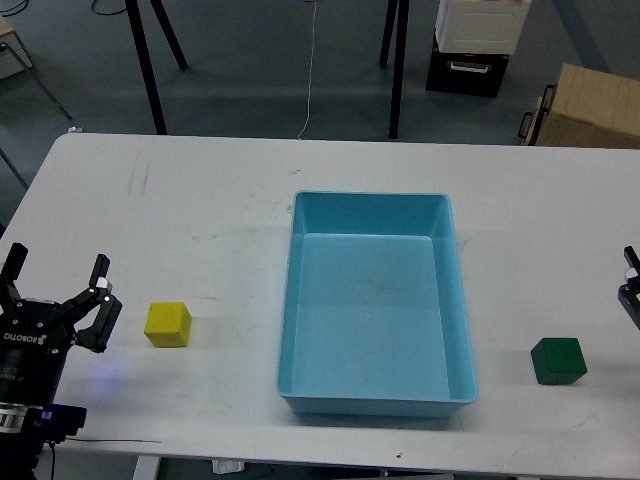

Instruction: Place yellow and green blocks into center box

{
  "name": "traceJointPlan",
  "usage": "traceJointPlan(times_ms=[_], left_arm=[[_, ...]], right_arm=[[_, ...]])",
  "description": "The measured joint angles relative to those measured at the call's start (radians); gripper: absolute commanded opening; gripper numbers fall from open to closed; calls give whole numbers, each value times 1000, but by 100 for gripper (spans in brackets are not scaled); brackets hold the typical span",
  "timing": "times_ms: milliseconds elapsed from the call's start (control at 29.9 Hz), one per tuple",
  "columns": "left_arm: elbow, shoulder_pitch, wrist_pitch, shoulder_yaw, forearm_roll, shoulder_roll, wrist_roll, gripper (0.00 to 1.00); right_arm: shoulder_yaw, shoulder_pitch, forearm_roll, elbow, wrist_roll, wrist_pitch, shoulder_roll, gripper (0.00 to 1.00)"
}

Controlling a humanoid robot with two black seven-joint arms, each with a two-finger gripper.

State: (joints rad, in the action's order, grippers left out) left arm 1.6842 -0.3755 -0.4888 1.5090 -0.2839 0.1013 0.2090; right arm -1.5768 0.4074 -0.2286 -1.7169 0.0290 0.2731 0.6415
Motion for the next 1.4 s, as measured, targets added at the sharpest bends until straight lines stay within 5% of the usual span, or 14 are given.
traceJointPlan(times_ms=[200,334,468,702,969,1136,1403], left_arm=[[0,18,0,-10,11,-9,1,100],[0,24,0,-9,12,-13,-1,100],[0,26,0,-9,12,-26,-2,100],[-4,39,0,-22,16,-33,-2,100],[-13,46,0,-44,43,-35,-2,100],[-26,49,0,-45,44,-35,-2,100],[-37,47,0,-46,48,-41,-3,100]], right_arm=[[196,-214,76,11,-72,-118,426,100],[434,-458,125,26,-218,-134,610,100],[665,-690,262,29,-359,-121,671,100],[835,-800,574,30,-398,-58,651,100],[1041,-942,669,129,-415,-47,505,100],[1443,-1311,701,148,-478,-10,436,100],[2054,-1821,834,116,-491,15,304,100]])
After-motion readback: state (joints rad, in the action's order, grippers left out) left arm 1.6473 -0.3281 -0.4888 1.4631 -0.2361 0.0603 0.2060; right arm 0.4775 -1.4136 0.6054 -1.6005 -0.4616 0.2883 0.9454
